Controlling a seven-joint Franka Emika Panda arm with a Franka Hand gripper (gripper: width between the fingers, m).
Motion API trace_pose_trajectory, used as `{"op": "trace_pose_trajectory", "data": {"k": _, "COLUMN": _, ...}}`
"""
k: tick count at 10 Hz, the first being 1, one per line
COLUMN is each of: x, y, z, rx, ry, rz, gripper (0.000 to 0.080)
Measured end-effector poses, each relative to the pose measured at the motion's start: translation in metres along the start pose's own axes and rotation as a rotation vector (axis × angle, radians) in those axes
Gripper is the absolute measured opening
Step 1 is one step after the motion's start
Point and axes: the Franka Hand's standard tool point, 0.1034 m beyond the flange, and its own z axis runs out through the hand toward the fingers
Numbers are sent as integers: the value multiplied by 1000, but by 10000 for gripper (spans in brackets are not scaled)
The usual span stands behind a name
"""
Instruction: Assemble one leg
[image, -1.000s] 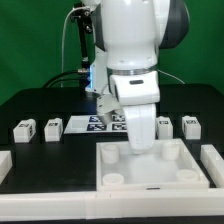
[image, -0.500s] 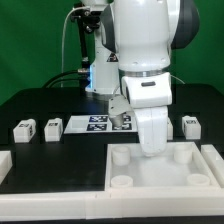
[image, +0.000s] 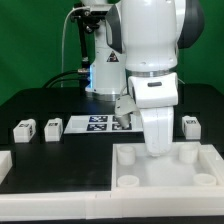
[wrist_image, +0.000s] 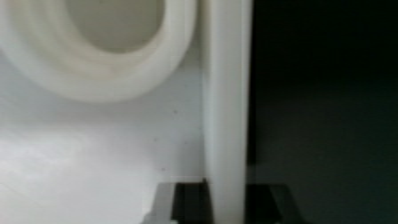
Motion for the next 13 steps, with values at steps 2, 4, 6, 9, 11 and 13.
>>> {"op": "trace_pose_trajectory", "data": {"k": 2, "x": -1, "y": 0, "z": 0, "rx": 1, "ry": 0, "rz": 1, "gripper": 292}}
{"op": "trace_pose_trajectory", "data": {"k": 4, "x": -1, "y": 0, "z": 1, "rx": 1, "ry": 0, "rz": 2, "gripper": 480}}
{"op": "trace_pose_trajectory", "data": {"k": 6, "x": -1, "y": 0, "z": 1, "rx": 2, "ry": 0, "rz": 2, "gripper": 609}}
{"op": "trace_pose_trajectory", "data": {"k": 9, "x": -1, "y": -1, "z": 1, "rx": 2, "ry": 0, "rz": 3, "gripper": 648}}
{"op": "trace_pose_trajectory", "data": {"k": 11, "x": -2, "y": -1, "z": 1, "rx": 2, "ry": 0, "rz": 3, "gripper": 649}}
{"op": "trace_pose_trajectory", "data": {"k": 13, "x": 2, "y": -4, "z": -11, "rx": -14, "ry": -3, "rz": 50, "gripper": 649}}
